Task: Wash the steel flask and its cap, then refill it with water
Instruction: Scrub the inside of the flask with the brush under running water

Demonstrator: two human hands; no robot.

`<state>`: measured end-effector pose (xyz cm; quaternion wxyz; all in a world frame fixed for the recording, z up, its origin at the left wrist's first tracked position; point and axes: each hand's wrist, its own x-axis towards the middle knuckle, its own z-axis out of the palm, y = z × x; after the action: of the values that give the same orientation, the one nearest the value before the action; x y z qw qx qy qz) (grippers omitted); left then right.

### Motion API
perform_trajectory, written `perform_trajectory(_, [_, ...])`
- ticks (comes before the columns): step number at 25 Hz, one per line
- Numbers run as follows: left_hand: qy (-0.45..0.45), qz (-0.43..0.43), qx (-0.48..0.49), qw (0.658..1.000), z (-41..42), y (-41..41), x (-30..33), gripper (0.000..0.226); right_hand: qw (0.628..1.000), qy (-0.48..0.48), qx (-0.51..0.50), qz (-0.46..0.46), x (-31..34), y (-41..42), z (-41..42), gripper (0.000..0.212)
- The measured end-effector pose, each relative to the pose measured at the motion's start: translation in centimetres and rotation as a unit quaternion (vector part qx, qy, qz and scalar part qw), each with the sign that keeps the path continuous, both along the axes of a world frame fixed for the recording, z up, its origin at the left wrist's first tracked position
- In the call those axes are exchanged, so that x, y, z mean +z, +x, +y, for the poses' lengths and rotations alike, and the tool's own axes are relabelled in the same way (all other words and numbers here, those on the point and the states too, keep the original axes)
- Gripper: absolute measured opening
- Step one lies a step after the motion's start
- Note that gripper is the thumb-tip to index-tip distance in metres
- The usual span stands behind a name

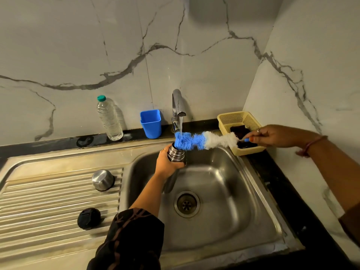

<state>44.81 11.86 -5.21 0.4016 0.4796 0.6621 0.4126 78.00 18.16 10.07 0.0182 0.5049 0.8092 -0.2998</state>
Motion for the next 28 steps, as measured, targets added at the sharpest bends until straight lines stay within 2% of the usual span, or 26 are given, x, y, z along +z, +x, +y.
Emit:
perform_trajectory(3, [-0.010, 0.016, -0.010, 1.000, 0.0, 0.0, 0.4, 0.082, 0.998, 0.020, 0.032, -0.040, 2.4, -1.4, 1.3, 0.024])
perform_trajectory(7, [-0.019, 0.041, -0.026, 0.999, 0.0, -0.1, 0.6, 0.084, 0.985, 0.051, 0.084, -0.141, 5.7, -3.8, 3.4, 0.029])
perform_trajectory(11, [-0.032, 0.059, -0.040, 0.997, 0.3, -0.2, 1.0, 0.085, 0.955, 0.102, 0.126, -0.248, 8.5, -7.0, 4.2, 0.033])
perform_trajectory(14, [-0.047, 0.050, -0.031, 0.997, 0.5, -0.7, 1.0, 0.086, 0.884, 0.267, 0.183, -0.337, 8.9, -8.9, 4.2, 0.032])
perform_trajectory(18, [-0.066, 0.093, -0.046, 0.992, 0.8, -1.3, 0.1, 0.085, 0.755, 0.460, 0.294, -0.363, 6.6, -9.8, 4.5, 0.034])
perform_trajectory(19, [-0.068, 0.102, -0.045, 0.991, 1.0, -1.5, -0.4, 0.086, 0.750, 0.469, 0.308, -0.351, 6.2, -9.7, 4.5, 0.034])
perform_trajectory(22, [-0.077, 0.122, -0.037, 0.989, 1.4, -2.0, -0.7, 0.091, 0.790, 0.450, 0.287, -0.302, 5.7, -9.6, 4.1, 0.027])
perform_trajectory(25, [-0.078, 0.144, -0.053, 0.985, 1.3, -2.1, 0.0, 0.089, 0.778, 0.474, 0.292, -0.291, 5.6, -9.6, 4.5, 0.029])
perform_trajectory(28, [-0.080, 0.156, -0.051, 0.983, 1.3, -1.8, 0.3, 0.090, 0.789, 0.451, 0.297, -0.293, 6.6, -10.5, 5.0, 0.037])
